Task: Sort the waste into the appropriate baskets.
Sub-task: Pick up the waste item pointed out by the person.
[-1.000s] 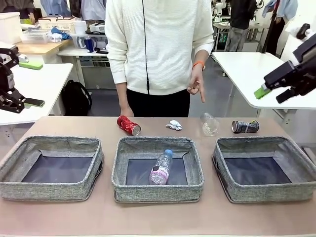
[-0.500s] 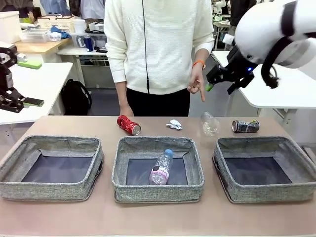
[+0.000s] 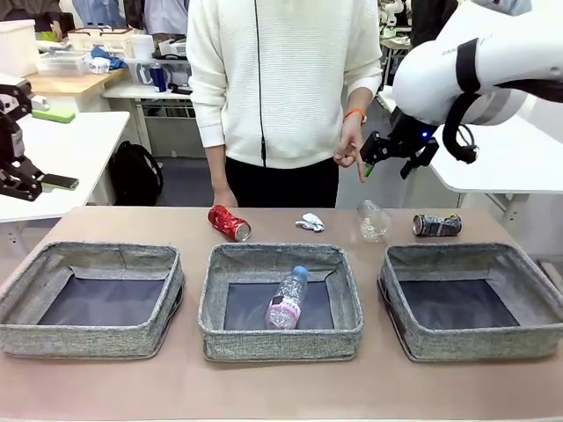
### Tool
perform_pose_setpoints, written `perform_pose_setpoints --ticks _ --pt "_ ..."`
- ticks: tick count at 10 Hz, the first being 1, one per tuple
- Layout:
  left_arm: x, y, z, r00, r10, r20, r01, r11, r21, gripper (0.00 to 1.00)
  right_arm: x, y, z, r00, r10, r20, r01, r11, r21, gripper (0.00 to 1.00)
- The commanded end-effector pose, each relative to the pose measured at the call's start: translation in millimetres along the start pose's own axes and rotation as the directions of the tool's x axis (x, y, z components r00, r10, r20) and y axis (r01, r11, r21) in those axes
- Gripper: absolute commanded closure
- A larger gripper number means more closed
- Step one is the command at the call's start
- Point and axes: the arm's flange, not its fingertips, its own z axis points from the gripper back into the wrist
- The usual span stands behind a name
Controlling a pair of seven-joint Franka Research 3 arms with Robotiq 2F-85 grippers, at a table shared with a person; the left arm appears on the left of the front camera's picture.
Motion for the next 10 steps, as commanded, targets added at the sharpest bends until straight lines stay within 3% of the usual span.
perform_pose_setpoints --ticks 1,5,8,10 --pt "-2 0 1 1.0 -0.011 -0.008 0.011 1.0 0.005 0.0 -1 0 -1 1.0 0.0 -0.006 0.0 1.0 -0.001 0.0" --pt "-2 0 1 1.0 -0.011 -0.008 0.011 1.0 0.005 0.0 44 -7 -63 0.996 -0.041 -0.079 0.037 0.997 -0.063 0.0" --pt "-2 0 1 1.0 -0.011 -0.008 0.011 1.0 0.005 0.0 52 -15 -109 0.982 -0.088 -0.168 0.062 0.986 -0.154 0.0" --pt "-2 0 1 1.0 -0.011 -0.008 0.011 1.0 0.005 0.0 51 -20 -134 0.976 -0.078 -0.205 0.047 0.987 -0.152 0.0"
